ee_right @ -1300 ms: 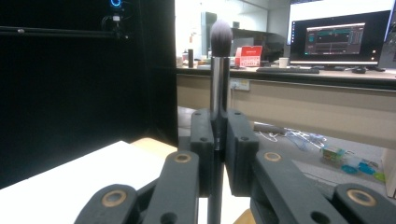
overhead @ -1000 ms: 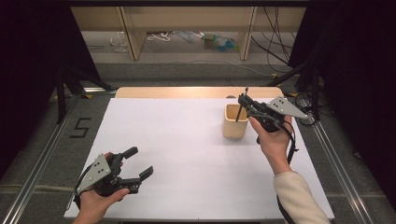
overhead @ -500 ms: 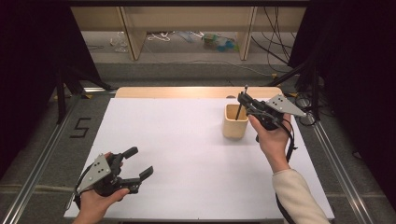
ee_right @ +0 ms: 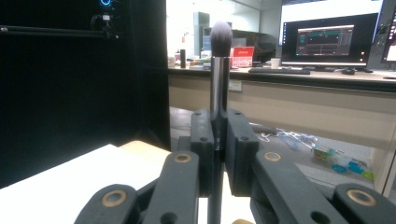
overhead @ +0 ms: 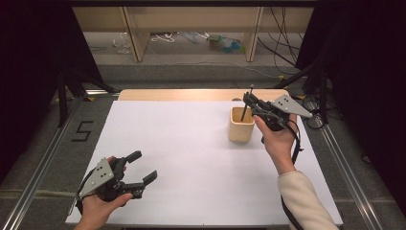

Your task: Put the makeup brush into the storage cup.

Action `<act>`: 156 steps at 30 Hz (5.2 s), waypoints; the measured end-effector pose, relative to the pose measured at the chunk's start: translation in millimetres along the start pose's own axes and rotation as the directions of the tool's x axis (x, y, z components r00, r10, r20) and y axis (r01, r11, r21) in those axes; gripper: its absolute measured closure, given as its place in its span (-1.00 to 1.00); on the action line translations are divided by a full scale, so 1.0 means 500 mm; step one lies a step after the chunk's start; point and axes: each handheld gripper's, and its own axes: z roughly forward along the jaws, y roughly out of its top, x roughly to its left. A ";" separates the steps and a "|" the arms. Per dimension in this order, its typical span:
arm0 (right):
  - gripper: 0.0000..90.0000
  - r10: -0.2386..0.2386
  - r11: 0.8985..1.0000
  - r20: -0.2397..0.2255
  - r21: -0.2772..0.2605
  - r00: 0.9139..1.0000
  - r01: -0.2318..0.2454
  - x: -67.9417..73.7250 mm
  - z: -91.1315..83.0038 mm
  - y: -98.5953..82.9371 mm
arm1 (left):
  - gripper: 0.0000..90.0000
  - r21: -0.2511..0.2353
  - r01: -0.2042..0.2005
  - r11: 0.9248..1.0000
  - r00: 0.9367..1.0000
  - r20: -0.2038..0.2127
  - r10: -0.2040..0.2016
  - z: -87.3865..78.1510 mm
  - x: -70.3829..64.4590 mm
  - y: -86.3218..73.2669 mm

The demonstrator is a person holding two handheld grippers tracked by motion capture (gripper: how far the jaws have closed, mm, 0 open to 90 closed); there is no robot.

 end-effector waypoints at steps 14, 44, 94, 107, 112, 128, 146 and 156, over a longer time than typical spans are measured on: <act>0.86 -0.002 1.000 0.010 -0.009 1.000 0.002 -0.009 0.005 0.000 | -0.67 0.000 0.000 1.000 1.000 0.000 0.000 0.000 0.000 0.000; 0.86 0.004 1.000 0.018 -0.003 1.000 -0.004 -0.017 0.013 0.001 | -0.67 -0.002 0.004 1.000 1.000 0.000 -0.004 0.000 -0.001 0.000; 0.86 0.006 1.000 0.060 0.030 0.998 -0.008 -0.040 0.046 -0.016 | -0.67 0.004 0.003 1.000 1.000 0.000 -0.003 0.000 0.000 -0.001; 0.86 0.002 0.999 0.068 0.038 0.998 -0.004 -0.046 0.053 -0.017 | -0.67 0.003 0.004 1.000 1.000 0.000 -0.004 0.000 0.001 -0.001; 0.86 -0.005 0.999 0.075 0.046 0.997 0.001 -0.047 0.057 -0.019 | -0.67 0.004 0.004 1.000 1.000 -0.001 -0.004 0.000 0.001 -0.001; 0.86 -0.007 0.999 0.076 0.046 0.997 0.003 -0.048 0.065 -0.023 | -0.67 0.004 0.003 1.000 1.000 -0.001 -0.003 -0.001 0.002 0.000; 0.86 -0.011 0.999 0.087 0.046 0.996 0.007 -0.050 0.078 -0.032 | -0.67 0.000 0.009 1.000 1.000 0.001 -0.009 0.000 0.002 -0.001; 0.86 -0.009 0.998 0.081 0.066 0.997 0.004 -0.049 0.083 -0.037 | -0.67 -0.001 0.006 1.000 1.000 0.003 -0.006 0.000 0.003 -0.001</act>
